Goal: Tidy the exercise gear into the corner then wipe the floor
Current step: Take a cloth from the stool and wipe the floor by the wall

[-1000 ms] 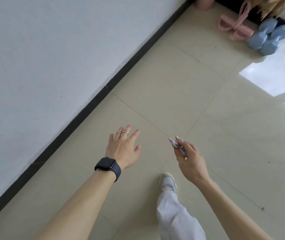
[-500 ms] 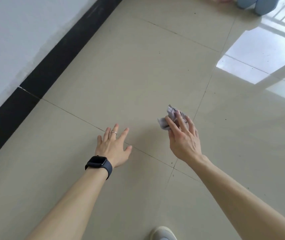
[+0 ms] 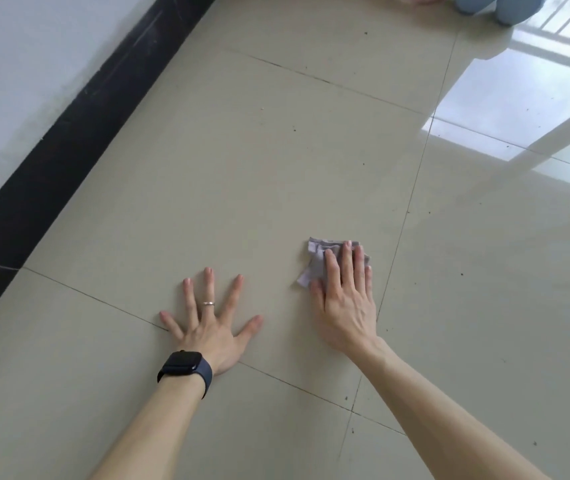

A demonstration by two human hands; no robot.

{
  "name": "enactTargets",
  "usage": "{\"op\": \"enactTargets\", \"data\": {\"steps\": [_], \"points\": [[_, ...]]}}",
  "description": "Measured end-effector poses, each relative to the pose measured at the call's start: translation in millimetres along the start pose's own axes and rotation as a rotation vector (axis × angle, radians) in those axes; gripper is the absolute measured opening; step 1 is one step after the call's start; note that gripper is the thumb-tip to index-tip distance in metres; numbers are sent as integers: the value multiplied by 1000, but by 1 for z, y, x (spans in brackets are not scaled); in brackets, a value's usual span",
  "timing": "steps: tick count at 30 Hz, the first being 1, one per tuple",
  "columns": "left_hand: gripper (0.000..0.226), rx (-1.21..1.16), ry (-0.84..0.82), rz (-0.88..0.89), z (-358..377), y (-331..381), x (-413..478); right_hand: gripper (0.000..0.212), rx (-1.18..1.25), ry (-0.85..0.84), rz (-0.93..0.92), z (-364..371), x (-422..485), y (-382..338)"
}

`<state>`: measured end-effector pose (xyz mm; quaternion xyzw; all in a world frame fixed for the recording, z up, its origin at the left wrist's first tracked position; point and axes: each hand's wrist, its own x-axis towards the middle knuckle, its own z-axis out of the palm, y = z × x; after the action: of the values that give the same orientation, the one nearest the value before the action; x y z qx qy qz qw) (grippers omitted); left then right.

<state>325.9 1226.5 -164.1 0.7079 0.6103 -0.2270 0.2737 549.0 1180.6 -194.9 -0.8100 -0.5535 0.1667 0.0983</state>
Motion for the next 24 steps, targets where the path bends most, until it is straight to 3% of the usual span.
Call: {"op": "enactTargets", "data": {"steps": [2,6,7,10,11,12,14,16,18,22,24], "points": [[76,5,-33,5,-3,0,2,66,-1,14,64,-11,35,12],[77,-16,-77,16,-5,-2,5,69,6,-33,367,-28,116,0],[77,-26,-82,16,-5,-1,5,68,-19,-45,285,-22,120,-15],[76,-51,-102,35,-10,-1,4,62,-126,-167,-370,-3,93,-47],[75,-59,-79,67,-11,-6,4,60,-176,-173,-497,-1,90,-45],[74,-77,-44,97,-13,-14,2,60,-185,-175,-501,-3,97,-42],[79,-179,69,12,-23,-46,1,61,-174,-163,-293,-9,125,-40],[95,-282,124,-304,-37,-92,1,61,-163,-172,-110,-9,150,-54],[112,-311,43,-500,-50,-130,3,62,-153,-163,-51,-6,170,-74],[133,-381,-20,-445,-66,-148,17,65,-137,-182,-19,1,215,-129],[138,-397,-14,-442,-67,-151,18,64,-141,-220,-158,14,211,-173]]}}
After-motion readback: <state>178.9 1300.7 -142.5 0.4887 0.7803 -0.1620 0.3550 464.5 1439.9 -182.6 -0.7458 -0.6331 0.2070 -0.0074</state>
